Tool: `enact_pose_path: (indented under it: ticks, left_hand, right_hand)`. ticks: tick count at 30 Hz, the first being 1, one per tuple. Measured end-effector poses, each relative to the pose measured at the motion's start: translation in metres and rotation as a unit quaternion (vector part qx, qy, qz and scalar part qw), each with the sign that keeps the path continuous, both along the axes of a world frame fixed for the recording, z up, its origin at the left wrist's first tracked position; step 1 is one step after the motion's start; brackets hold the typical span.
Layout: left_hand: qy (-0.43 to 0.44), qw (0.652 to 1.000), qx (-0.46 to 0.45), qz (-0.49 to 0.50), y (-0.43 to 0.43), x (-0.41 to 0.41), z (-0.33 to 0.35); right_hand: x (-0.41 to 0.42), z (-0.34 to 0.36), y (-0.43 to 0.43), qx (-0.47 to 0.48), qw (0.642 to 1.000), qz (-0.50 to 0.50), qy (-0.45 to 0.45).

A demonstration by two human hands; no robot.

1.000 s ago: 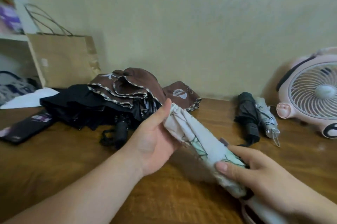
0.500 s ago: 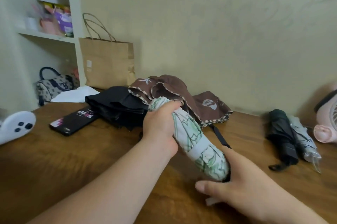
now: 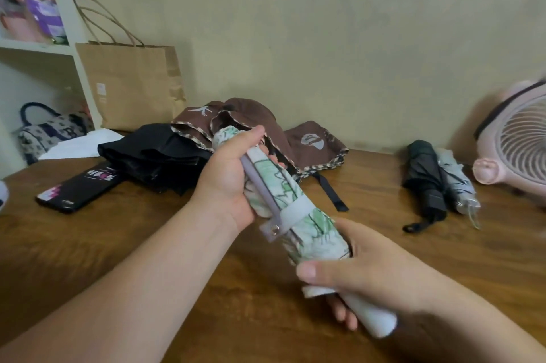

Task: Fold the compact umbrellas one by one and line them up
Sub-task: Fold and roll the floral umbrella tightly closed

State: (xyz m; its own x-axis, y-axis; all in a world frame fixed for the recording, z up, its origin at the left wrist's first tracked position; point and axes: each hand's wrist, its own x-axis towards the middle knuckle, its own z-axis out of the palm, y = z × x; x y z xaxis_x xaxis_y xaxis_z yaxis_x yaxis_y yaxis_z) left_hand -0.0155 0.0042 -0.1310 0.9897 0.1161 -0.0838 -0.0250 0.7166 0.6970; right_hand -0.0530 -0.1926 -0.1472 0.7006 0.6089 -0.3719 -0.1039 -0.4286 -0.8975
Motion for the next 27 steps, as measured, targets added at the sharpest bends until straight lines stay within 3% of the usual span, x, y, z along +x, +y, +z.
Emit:
enact_pose_path:
  ticks: [1,3,5,7,8,9,11,12,15,22,27]
  left_hand:
    - [0.021,1.0,0.006,0.021,-0.001,0.002,-0.001]
    - [0.037,0.998,0.007,0.047,-0.004,0.002,-0.003]
    - [0.02,0.999,0.005,0.029,-0.006,0.0,-0.003]
    - [-0.031,0.999,-0.007,-0.011,-0.008,-0.004,-0.003]
    - [-0.057,0.997,-0.024,-0.035,-0.009,-0.007,-0.003]
    - [-0.077,0.994,-0.044,-0.061,-0.011,-0.01,-0.003]
    - [-0.102,0.986,-0.084,-0.106,-0.017,-0.016,-0.006]
    - [-0.104,0.982,-0.098,-0.125,-0.021,-0.018,-0.007]
    - [-0.098,0.977,-0.082,-0.173,-0.031,-0.025,-0.011]
    - [0.057,0.997,-0.013,-0.052,-0.027,-0.014,-0.009]
    - [0.042,0.998,0.025,-0.048,-0.02,-0.006,-0.016]
  right_hand:
    - [-0.003,0.003,0.003,-0.114,0.985,-0.036,-0.121]
    - [-0.009,0.004,0.008,-0.259,0.914,-0.086,-0.299]
    - [-0.009,-0.003,0.008,-0.238,0.904,-0.105,-0.339]
    - [-0.004,-0.007,0.001,-0.105,0.964,-0.064,-0.236]
    - [-0.001,-0.007,-0.003,-0.01,0.994,-0.026,-0.105]
    - [0.001,-0.006,-0.005,0.089,0.995,0.022,0.05]
    - [0.002,-0.007,-0.007,0.236,0.928,0.107,0.268]
    - [0.003,-0.006,-0.007,0.274,0.9,0.138,0.309]
    - [0.009,-0.01,-0.005,0.313,0.882,0.148,0.319]
    - [0.016,-0.01,-0.012,0.272,0.933,0.001,0.234]
    - [0.016,-0.012,-0.009,0.266,0.948,-0.059,0.164]
